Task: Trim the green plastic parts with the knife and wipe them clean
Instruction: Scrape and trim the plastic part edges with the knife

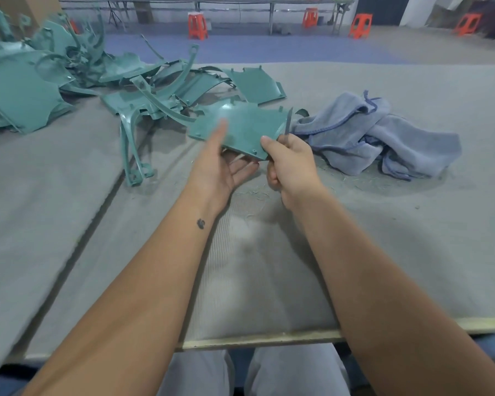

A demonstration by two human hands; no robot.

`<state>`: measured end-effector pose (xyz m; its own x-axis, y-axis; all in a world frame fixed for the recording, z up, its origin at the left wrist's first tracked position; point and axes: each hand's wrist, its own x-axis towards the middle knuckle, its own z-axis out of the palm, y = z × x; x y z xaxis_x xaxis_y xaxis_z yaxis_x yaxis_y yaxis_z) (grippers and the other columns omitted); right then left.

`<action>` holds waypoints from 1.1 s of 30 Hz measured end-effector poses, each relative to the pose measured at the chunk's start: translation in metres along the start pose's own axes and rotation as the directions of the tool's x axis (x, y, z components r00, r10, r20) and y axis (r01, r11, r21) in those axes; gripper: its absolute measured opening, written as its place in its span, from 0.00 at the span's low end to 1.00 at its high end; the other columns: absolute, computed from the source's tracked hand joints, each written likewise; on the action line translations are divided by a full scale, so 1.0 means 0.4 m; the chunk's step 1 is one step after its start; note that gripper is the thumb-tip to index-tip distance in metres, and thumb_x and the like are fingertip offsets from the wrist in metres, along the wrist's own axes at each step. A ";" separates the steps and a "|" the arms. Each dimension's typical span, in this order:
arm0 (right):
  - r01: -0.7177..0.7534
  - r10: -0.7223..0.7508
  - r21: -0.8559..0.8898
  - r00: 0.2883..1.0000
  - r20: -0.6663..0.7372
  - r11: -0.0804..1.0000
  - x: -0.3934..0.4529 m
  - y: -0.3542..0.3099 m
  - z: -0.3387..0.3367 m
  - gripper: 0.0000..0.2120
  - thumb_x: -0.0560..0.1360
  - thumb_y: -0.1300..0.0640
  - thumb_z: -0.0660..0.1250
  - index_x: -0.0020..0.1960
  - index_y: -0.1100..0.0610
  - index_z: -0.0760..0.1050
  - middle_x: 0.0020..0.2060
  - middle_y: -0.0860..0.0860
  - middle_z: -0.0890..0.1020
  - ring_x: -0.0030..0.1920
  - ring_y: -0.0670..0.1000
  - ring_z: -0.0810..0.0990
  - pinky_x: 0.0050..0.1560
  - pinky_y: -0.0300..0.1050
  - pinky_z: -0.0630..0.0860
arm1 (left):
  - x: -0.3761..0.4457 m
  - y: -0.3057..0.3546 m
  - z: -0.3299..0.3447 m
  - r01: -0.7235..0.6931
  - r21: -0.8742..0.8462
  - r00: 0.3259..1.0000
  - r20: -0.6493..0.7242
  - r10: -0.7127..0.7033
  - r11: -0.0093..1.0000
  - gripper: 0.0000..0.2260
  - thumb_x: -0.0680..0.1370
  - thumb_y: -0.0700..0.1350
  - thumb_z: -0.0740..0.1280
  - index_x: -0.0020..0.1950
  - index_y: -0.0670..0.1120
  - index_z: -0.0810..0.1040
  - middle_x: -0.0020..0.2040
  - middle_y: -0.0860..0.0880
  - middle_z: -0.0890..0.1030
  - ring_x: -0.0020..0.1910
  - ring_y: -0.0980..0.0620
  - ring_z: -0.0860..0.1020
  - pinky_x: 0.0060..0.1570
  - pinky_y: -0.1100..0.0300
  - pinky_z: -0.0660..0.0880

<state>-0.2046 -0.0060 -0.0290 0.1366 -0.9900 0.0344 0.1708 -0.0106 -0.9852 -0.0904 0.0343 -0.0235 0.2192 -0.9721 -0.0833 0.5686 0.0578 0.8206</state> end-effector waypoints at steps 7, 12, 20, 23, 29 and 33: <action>-0.093 0.085 0.039 0.981 0.175 0.995 -0.005 -0.012 0.022 0.17 0.77 0.40 0.60 0.47 0.55 0.74 0.31 0.48 0.75 0.23 0.46 0.66 0.25 0.37 0.60 | 0.010 0.002 0.000 -0.007 -0.132 0.991 -0.133 -0.011 0.991 0.06 0.80 0.36 0.63 0.56 0.38 0.75 0.37 0.44 0.84 0.34 0.49 0.84 0.34 0.61 0.80; 0.157 -0.146 -0.122 0.985 0.096 0.980 -0.010 -0.009 0.010 0.09 0.80 0.60 0.60 0.43 0.55 0.76 0.34 0.48 0.77 0.28 0.46 0.75 0.31 0.42 0.72 | 0.005 0.019 -0.011 -0.005 -0.363 0.982 -0.179 -0.065 0.932 0.07 0.80 0.34 0.63 0.58 0.36 0.72 0.43 0.39 0.80 0.41 0.46 0.81 0.38 0.59 0.82; 0.098 -0.063 -0.190 0.981 0.182 0.977 -0.005 0.000 0.001 0.23 0.82 0.42 0.51 0.45 0.49 0.83 0.30 0.44 0.72 0.30 0.42 0.67 0.35 0.36 0.64 | -0.004 0.025 -0.014 0.028 -0.353 0.980 -0.173 -0.094 0.935 0.01 0.80 0.36 0.63 0.50 0.38 0.74 0.40 0.42 0.79 0.38 0.49 0.80 0.36 0.63 0.80; 0.192 -0.154 -0.217 0.971 0.182 0.957 -0.008 0.007 0.000 0.16 0.82 0.50 0.57 0.41 0.49 0.78 0.27 0.36 0.75 0.31 0.37 0.71 0.37 0.33 0.67 | -0.003 0.026 -0.017 0.037 -0.329 0.978 -0.184 -0.103 0.944 0.02 0.80 0.37 0.63 0.50 0.39 0.74 0.38 0.43 0.79 0.37 0.50 0.79 0.33 0.64 0.78; 0.326 -0.302 -0.108 0.933 0.195 0.939 -0.016 -0.001 0.002 0.10 0.79 0.53 0.64 0.40 0.48 0.77 0.34 0.48 0.84 0.31 0.45 0.77 0.35 0.37 0.75 | 0.001 0.026 -0.022 0.050 -0.333 0.978 -0.175 -0.114 0.941 0.03 0.80 0.37 0.62 0.52 0.39 0.75 0.39 0.43 0.79 0.37 0.51 0.79 0.31 0.65 0.77; 0.288 -0.254 -0.111 0.935 0.249 0.951 -0.019 0.004 0.007 0.11 0.80 0.53 0.62 0.42 0.51 0.79 0.24 0.50 0.75 0.23 0.44 0.69 0.24 0.36 0.66 | 0.004 0.023 -0.025 0.050 -0.342 0.979 -0.171 -0.114 0.939 0.03 0.80 0.37 0.62 0.51 0.39 0.75 0.39 0.43 0.79 0.36 0.51 0.79 0.31 0.65 0.77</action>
<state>-0.2027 0.0021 -0.0302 0.3269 -0.8877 0.3243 0.0940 -0.3109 -0.9458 -0.0768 0.0354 -0.0217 0.2852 -0.9191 -0.2718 0.8153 0.0835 0.5729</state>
